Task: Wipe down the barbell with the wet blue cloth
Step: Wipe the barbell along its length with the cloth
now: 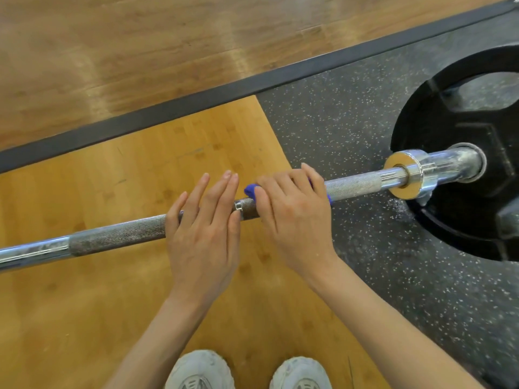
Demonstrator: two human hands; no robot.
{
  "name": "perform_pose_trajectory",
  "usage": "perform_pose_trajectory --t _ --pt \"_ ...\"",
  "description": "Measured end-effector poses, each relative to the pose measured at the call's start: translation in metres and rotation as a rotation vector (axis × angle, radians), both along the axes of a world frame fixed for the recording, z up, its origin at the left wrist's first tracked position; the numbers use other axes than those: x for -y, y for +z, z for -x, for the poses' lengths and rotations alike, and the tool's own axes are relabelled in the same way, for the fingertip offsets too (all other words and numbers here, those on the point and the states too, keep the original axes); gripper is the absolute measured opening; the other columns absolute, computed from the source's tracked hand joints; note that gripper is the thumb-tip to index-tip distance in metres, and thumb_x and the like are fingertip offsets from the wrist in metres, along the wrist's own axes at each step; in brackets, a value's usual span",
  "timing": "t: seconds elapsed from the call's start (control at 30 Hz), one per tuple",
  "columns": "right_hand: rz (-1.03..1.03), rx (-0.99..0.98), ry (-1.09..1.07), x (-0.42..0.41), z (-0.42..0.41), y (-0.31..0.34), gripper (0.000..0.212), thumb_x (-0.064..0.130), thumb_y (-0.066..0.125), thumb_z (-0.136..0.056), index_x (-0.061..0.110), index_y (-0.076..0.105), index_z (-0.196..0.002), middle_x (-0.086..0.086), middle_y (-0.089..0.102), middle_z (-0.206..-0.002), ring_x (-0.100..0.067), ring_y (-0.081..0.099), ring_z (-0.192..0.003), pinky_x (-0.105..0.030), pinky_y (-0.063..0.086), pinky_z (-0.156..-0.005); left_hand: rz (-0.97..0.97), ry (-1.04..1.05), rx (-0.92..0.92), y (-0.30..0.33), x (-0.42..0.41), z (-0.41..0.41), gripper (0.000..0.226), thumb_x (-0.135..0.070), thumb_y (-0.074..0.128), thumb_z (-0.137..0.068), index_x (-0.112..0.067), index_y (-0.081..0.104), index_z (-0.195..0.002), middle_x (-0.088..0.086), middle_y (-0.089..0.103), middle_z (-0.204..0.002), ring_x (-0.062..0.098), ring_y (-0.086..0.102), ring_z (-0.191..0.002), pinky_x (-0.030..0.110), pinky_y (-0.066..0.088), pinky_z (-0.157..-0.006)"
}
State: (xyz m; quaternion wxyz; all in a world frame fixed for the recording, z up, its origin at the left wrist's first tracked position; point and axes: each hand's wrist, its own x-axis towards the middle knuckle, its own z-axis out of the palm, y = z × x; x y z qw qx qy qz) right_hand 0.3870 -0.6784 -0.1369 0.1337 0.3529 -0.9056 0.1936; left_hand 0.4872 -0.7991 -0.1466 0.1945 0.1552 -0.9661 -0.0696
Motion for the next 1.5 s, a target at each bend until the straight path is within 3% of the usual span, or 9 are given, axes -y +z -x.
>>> perform_pose_trajectory --t 0.13,0.3,0.43,0.63,0.8,0.93,1.1,1.33,1.5 --pt "0.064 0.009 -0.098 -0.014 -0.009 -0.011 0.049 0.036 0.025 -0.111 0.014 0.065 -0.131 -0.002 0.063 -0.132 -0.03 0.048 -0.13 -0.047 0.019 -0.122 -0.01 -0.006 -0.012 0.001 -0.001 0.003 0.044 -0.027 0.031 -0.109 -0.018 0.053 -0.147 -0.006 0.051 -0.152 0.021 0.042 -0.145 0.041 0.025 -0.115" --pt "0.001 -0.1 0.093 -0.018 -0.002 -0.025 0.043 0.038 0.025 -0.11 0.017 0.045 -0.143 -0.008 0.057 -0.144 -0.03 0.04 -0.139 -0.045 0.012 -0.124 0.041 -0.004 -0.013 -0.001 0.004 0.005 0.044 -0.028 0.03 -0.111 -0.02 0.055 -0.146 -0.006 0.051 -0.152 0.023 0.04 -0.146 0.043 0.026 -0.115" --pt "0.113 -0.062 -0.056 -0.027 0.011 -0.031 0.045 0.035 0.025 -0.11 0.015 0.04 -0.148 -0.008 0.043 -0.154 -0.034 0.028 -0.148 -0.047 0.004 -0.125 0.041 0.017 -0.018 -0.001 0.006 0.014 0.043 -0.029 0.03 -0.111 -0.021 0.057 -0.144 -0.008 0.052 -0.151 0.022 0.04 -0.146 0.044 0.028 -0.114" --pt "0.035 -0.207 0.069 -0.017 0.026 -0.045 0.044 0.036 0.027 -0.112 0.02 0.033 -0.152 -0.004 0.033 -0.157 -0.023 0.014 -0.155 -0.044 0.001 -0.126 0.059 0.036 -0.028 -0.002 0.017 0.029 0.041 -0.028 0.033 -0.11 -0.021 0.061 -0.14 -0.008 0.056 -0.146 0.022 0.047 -0.142 0.044 0.032 -0.111" --pt "0.207 -0.063 -0.03 0.017 0.017 -0.047 0.042 0.035 0.024 -0.112 0.018 0.034 -0.149 -0.004 0.033 -0.155 -0.02 0.003 -0.156 -0.046 -0.001 -0.125 0.046 0.05 -0.002 -0.001 0.027 0.042 0.043 -0.03 0.029 -0.111 -0.022 0.061 -0.139 -0.01 0.056 -0.146 0.019 0.05 -0.139 0.042 0.032 -0.111" --pt "0.094 -0.248 0.043 0.008 0.051 -0.054 0.043 0.038 0.028 -0.111 0.024 0.031 -0.152 -0.002 0.036 -0.154 -0.018 0.007 -0.156 -0.045 -0.001 -0.125 0.053 0.042 0.008 0.0 0.038 0.052 0.046 -0.032 0.026 -0.111 -0.022 0.062 -0.137 -0.009 0.059 -0.144 0.018 0.055 -0.134 0.041 0.035 -0.109" --pt "0.312 -0.022 -0.111 0.032 0.055 -0.039 0.043 0.032 0.027 -0.11 0.014 0.04 -0.147 -0.005 0.043 -0.154 -0.028 0.015 -0.154 -0.049 -0.002 -0.124 0.038 0.059 -0.008 0.001 0.048 0.069 0.044 -0.031 0.028 -0.111 -0.022 0.063 -0.136 -0.01 0.061 -0.141 0.018 0.056 -0.133 0.04 0.034 -0.111" --pt "0.222 -0.012 -0.115 0.05 0.084 -0.021 0.045 0.034 0.031 -0.11 0.013 0.06 -0.137 -0.005 0.058 -0.142 -0.032 0.037 -0.145 -0.048 0.004 -0.125 -0.044 0.095 -0.027 0.007 0.058 0.091 0.043 -0.03 0.029 -0.111 -0.023 0.069 -0.126 -0.01 0.069 -0.128 0.017 0.063 -0.123 0.042 0.036 -0.107" --pt "0.129 -0.043 0.02 0.051 0.086 -0.019 0.045 0.032 0.031 -0.11 0.013 0.055 -0.142 -0.005 0.053 -0.148 -0.034 0.035 -0.147 -0.048 0.006 -0.125 -0.03 0.098 -0.026 0.008 0.066 0.098 0.042 -0.029 0.029 -0.112 -0.024 0.066 -0.13 -0.01 0.068 -0.128 0.017 0.061 -0.115 0.042 0.036 -0.105"
